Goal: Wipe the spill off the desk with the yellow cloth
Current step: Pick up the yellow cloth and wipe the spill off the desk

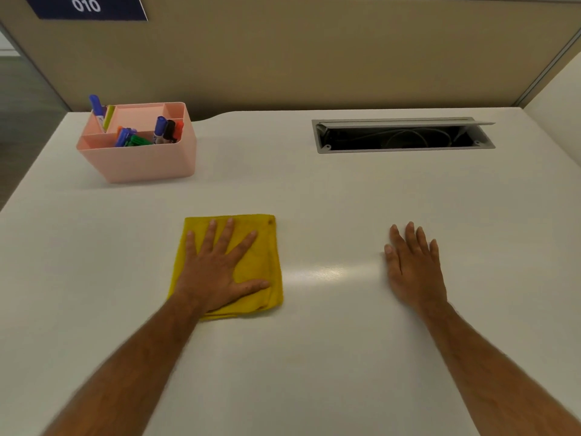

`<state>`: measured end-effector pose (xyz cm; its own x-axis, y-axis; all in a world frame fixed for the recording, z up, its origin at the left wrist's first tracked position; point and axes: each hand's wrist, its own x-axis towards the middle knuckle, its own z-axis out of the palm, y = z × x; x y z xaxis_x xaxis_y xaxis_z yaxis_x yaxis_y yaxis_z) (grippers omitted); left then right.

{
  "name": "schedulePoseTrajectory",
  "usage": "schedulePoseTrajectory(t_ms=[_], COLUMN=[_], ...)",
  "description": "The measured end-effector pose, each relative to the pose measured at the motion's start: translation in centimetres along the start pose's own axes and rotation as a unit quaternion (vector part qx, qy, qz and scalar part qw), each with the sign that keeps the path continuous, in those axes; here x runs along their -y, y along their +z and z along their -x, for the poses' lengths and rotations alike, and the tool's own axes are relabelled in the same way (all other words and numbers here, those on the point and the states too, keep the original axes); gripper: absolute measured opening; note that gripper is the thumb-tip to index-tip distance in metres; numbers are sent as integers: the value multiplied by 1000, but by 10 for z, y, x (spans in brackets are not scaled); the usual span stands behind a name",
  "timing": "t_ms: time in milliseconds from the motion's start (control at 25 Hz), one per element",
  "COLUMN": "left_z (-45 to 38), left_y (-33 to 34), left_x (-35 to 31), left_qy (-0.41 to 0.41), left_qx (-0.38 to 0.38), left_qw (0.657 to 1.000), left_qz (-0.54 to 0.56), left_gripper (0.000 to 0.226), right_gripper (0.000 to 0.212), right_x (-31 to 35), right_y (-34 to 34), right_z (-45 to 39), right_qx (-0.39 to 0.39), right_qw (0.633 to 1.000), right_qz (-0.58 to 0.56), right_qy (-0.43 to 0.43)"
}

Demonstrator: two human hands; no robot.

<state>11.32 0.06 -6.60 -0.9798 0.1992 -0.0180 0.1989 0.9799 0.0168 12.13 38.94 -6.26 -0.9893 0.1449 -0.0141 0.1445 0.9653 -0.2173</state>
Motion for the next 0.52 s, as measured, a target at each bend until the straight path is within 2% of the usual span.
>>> schedulePoseTrajectory(t_ms=[160, 280, 400, 520], left_z=[0, -12, -28, -45], left_y=[-1, -3, -4, -3], left_x=[-8, -33, -57, -81], left_qy=[-153, -237, -275, -263], left_qx=[-5, -10, -12, -16], left_qw=[987, 967, 955, 958], left_qz=[45, 91, 111, 113], left_gripper=[107, 111, 112, 111], right_gripper=[56, 56, 56, 60], right_x=[2, 3, 3, 2], right_y=[-1, -2, 0, 0], right_z=[1, 1, 1, 1], right_qx=[4, 2, -1, -6], right_qw=[1000, 1000, 1000, 1000], right_qz=[3, 3, 1, -6], right_qy=[6, 7, 10, 11])
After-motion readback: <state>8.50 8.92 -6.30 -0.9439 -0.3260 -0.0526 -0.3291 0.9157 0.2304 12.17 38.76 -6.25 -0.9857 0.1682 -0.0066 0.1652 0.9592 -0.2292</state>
